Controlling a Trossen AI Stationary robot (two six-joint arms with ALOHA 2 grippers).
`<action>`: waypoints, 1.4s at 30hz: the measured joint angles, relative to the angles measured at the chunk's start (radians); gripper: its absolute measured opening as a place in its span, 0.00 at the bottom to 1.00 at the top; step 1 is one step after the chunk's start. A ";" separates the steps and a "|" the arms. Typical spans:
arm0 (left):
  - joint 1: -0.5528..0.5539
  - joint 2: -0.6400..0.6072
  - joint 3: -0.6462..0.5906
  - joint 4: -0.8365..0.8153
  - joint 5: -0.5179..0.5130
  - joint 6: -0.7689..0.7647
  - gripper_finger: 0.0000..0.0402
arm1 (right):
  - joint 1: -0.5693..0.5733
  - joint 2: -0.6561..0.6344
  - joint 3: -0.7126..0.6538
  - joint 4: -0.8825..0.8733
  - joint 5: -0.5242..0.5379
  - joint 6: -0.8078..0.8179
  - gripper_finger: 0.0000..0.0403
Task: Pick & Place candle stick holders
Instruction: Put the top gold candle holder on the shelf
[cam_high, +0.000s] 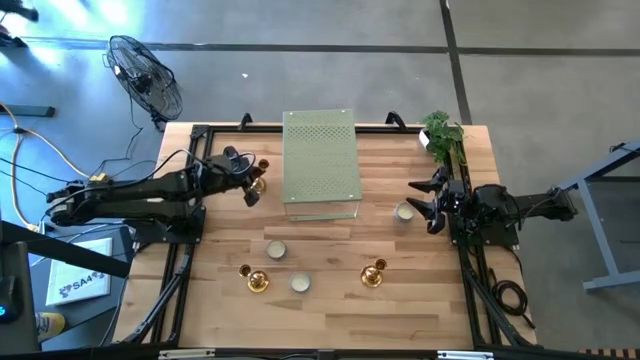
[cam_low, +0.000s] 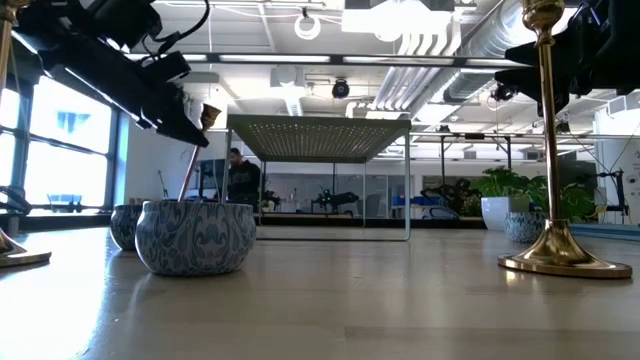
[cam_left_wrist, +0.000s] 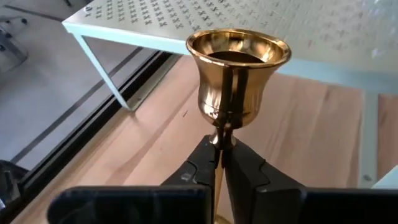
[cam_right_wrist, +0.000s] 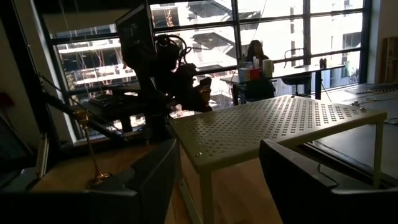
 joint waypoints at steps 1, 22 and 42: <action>0.000 0.000 0.011 -0.004 0.009 -0.008 0.02 | 0.000 0.000 0.000 0.000 0.000 0.000 0.56; 0.000 0.000 0.560 -0.426 -0.109 -0.078 0.02 | 0.000 0.000 0.000 -0.010 -0.050 0.000 0.55; 0.394 0.234 0.627 0.127 0.440 -0.084 0.02 | 0.000 0.000 0.000 -0.030 -0.092 -0.015 0.55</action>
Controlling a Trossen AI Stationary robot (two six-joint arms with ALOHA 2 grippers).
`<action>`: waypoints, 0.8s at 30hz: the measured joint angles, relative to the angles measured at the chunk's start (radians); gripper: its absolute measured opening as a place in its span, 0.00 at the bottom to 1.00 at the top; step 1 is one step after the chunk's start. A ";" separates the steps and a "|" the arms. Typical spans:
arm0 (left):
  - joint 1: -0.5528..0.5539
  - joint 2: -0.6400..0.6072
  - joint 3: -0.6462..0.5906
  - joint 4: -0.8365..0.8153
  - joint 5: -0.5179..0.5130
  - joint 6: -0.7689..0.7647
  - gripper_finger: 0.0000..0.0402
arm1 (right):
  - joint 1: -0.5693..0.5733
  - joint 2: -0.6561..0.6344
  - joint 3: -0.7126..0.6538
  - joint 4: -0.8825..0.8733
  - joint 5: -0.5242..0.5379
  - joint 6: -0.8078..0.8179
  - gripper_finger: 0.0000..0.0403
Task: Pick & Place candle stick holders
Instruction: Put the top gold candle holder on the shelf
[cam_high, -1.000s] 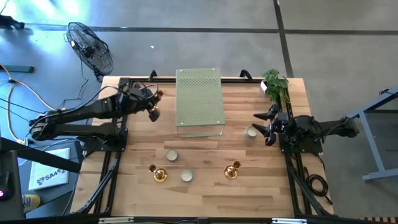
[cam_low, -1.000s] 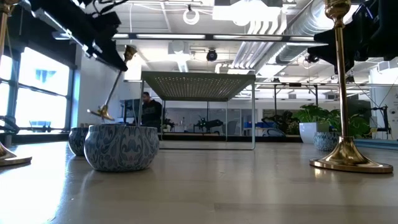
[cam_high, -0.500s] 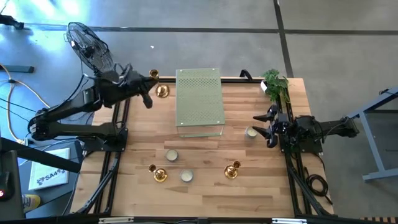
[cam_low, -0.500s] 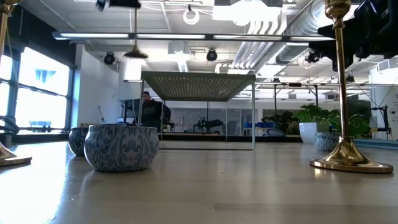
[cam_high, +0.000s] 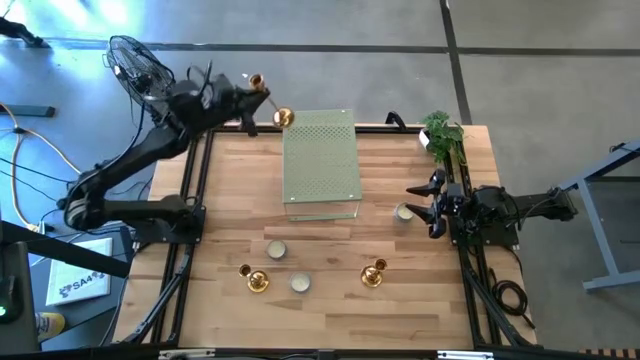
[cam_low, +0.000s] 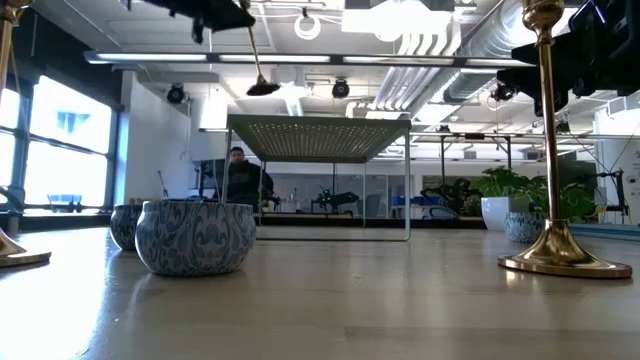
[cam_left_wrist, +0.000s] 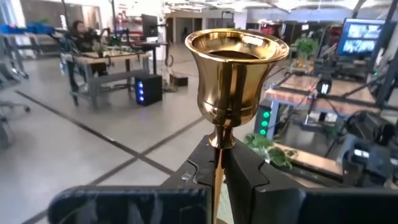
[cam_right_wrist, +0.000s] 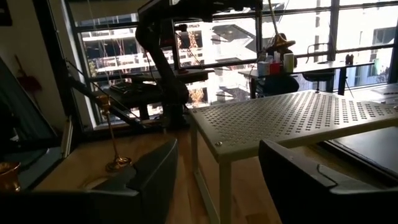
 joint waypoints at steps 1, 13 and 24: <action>0.022 0.028 0.011 0.006 0.032 -0.008 0.02 | 0.000 0.000 0.000 -0.001 0.000 0.000 0.55; 0.045 0.266 0.032 0.105 0.124 -0.005 0.02 | 0.000 0.000 0.000 -0.035 0.002 -0.003 0.55; 0.045 0.285 0.033 0.094 0.124 0.045 0.02 | 0.000 0.000 0.000 -0.074 0.002 -0.042 0.55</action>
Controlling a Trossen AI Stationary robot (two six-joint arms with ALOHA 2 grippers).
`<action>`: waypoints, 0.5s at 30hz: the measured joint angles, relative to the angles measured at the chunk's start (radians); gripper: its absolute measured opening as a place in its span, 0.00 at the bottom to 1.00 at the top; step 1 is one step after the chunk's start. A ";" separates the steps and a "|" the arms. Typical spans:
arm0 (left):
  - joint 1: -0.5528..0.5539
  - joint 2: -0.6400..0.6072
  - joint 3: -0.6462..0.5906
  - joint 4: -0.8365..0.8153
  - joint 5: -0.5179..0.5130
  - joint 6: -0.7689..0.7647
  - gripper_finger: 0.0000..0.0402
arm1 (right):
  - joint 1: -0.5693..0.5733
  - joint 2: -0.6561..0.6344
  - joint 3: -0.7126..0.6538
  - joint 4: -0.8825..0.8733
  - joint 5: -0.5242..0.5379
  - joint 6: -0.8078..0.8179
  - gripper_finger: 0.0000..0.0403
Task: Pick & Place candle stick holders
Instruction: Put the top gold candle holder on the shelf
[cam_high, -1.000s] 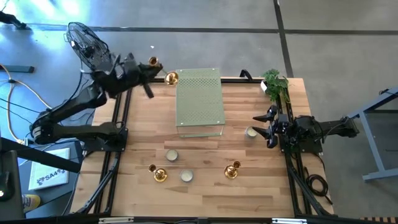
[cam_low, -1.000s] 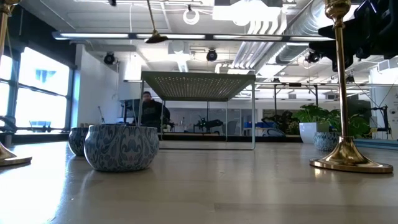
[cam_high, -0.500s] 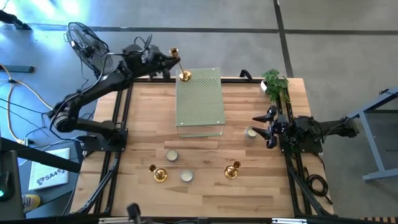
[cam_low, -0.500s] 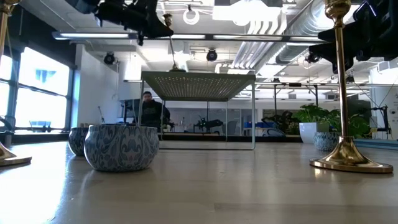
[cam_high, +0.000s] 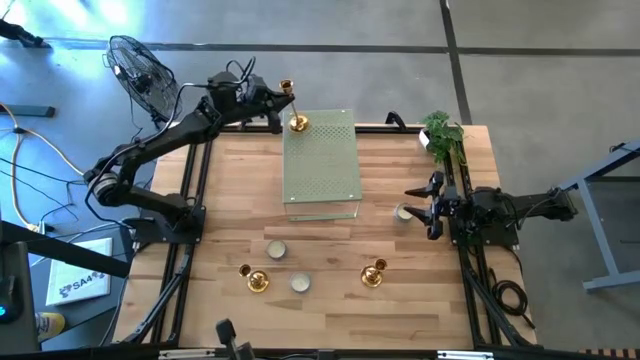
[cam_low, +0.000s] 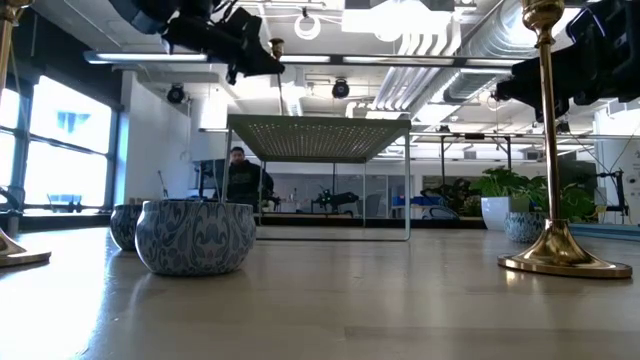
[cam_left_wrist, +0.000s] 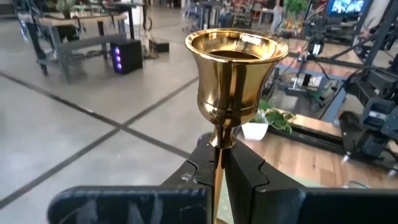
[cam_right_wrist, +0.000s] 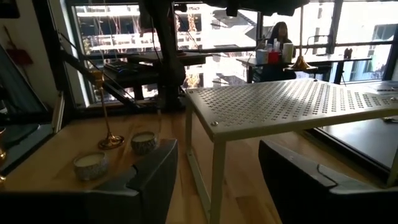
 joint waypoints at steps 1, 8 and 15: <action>0.000 0.000 0.000 -0.010 0.003 0.000 0.02 | 0.000 0.000 0.000 0.000 0.000 -0.004 0.55; 0.000 0.000 0.000 -0.038 -0.001 0.024 0.02 | 0.000 0.000 0.000 -0.001 -0.003 -0.026 0.55; -0.003 0.000 0.000 -0.037 -0.001 0.009 0.02 | 0.000 0.000 0.000 -0.012 -0.003 -0.029 0.55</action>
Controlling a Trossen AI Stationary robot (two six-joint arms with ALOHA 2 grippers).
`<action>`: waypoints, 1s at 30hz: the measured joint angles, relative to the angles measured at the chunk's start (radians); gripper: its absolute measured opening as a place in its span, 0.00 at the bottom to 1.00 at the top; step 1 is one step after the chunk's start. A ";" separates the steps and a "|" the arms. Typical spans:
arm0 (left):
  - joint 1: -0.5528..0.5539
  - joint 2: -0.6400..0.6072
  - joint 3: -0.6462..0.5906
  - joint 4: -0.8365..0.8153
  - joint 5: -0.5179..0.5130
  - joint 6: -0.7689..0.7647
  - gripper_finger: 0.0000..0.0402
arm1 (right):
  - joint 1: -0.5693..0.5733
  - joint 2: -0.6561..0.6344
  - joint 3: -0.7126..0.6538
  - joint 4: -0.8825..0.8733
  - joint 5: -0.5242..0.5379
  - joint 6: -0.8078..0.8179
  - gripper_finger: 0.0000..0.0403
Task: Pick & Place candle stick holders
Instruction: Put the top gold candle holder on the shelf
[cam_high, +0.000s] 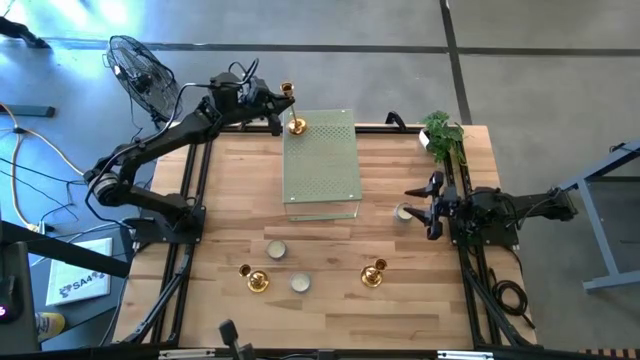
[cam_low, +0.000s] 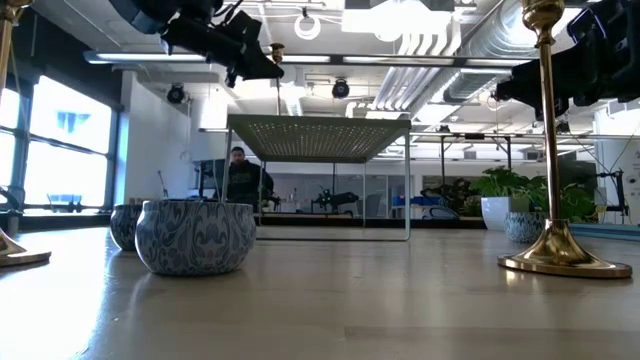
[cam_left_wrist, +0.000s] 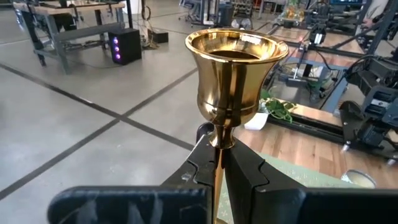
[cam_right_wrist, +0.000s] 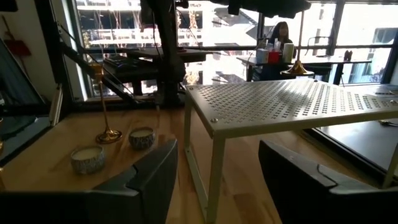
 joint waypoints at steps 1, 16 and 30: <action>-0.006 0.004 0.000 0.002 -0.004 0.000 0.02 | 0.000 0.000 0.000 -0.005 0.000 0.000 0.55; -0.037 0.076 0.001 0.028 -0.032 0.071 0.06 | 0.000 0.000 0.000 -0.025 -0.031 0.007 0.55; -0.036 0.077 -0.001 0.018 0.037 0.071 0.29 | 0.000 0.000 0.000 -0.036 0.002 0.007 0.55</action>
